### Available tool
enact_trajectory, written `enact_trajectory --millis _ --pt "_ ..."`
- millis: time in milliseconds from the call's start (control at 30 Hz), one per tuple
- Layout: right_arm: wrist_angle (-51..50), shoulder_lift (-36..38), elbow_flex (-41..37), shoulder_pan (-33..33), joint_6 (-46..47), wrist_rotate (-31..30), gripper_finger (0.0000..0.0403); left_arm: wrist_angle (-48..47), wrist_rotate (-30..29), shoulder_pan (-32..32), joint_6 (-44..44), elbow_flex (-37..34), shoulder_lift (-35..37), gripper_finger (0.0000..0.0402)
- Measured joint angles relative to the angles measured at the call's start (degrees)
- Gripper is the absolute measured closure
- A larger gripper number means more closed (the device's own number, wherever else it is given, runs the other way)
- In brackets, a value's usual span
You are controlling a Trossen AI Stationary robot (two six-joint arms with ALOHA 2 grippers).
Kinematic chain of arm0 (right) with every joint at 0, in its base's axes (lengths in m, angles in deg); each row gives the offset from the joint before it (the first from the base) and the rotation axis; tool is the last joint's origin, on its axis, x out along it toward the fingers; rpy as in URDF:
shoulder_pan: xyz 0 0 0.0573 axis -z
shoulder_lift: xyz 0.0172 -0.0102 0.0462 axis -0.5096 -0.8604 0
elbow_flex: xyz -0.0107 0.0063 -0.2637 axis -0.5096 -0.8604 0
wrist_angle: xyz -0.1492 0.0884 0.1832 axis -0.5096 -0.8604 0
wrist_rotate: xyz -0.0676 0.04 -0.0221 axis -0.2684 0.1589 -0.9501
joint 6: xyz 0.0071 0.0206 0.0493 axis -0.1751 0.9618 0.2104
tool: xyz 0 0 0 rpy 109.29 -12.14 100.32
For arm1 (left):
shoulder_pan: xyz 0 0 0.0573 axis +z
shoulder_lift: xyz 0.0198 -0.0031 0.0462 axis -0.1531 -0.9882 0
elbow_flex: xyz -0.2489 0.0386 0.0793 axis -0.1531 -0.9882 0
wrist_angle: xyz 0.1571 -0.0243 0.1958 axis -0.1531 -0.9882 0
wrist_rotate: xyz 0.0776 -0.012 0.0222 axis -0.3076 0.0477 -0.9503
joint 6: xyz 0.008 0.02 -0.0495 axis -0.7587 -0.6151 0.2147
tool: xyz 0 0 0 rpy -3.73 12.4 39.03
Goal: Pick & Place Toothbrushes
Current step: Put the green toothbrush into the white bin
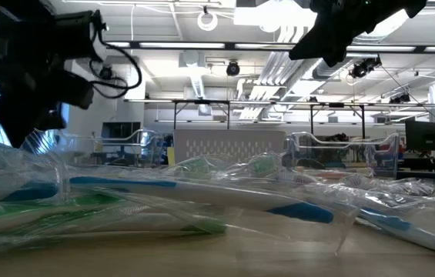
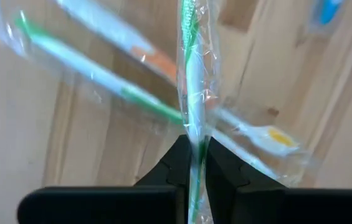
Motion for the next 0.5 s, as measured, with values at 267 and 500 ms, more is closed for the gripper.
enact_trajectory --millis 267,500 --pt "0.00 0.00 0.00 -0.02 -1.15 -0.01 0.0375 -4.91 -2.38 0.00 -5.13 9.57 0.02 0.0380" --pt "0.00 0.00 0.00 -0.02 -1.46 -0.01 0.0375 -6.63 -5.81 0.00 -12.41 20.49 0.02 0.0380"
